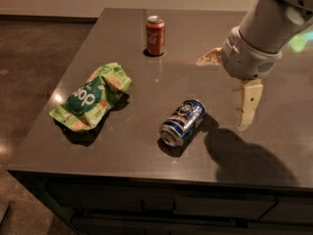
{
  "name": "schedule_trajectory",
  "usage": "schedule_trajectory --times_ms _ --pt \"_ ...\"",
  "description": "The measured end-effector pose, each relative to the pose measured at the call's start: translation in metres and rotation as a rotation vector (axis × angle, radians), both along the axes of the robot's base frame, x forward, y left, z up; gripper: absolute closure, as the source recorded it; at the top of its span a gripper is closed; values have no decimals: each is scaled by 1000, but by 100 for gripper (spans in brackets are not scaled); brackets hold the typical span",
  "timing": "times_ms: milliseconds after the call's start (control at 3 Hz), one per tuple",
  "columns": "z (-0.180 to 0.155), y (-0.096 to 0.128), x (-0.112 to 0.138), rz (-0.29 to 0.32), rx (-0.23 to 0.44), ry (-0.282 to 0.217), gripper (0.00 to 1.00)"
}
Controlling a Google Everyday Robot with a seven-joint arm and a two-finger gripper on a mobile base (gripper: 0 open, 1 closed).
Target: Place pepsi can upright
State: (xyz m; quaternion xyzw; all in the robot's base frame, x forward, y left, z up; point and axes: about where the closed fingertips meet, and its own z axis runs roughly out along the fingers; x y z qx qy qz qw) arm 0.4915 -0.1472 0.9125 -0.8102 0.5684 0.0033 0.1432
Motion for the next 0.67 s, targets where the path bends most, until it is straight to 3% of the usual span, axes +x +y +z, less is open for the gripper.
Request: schedule_trajectory --times_ms 333,667 --pt "-14 27 -3 202 -16 15 0" --pt "-22 41 -7 310 -29 29 0"
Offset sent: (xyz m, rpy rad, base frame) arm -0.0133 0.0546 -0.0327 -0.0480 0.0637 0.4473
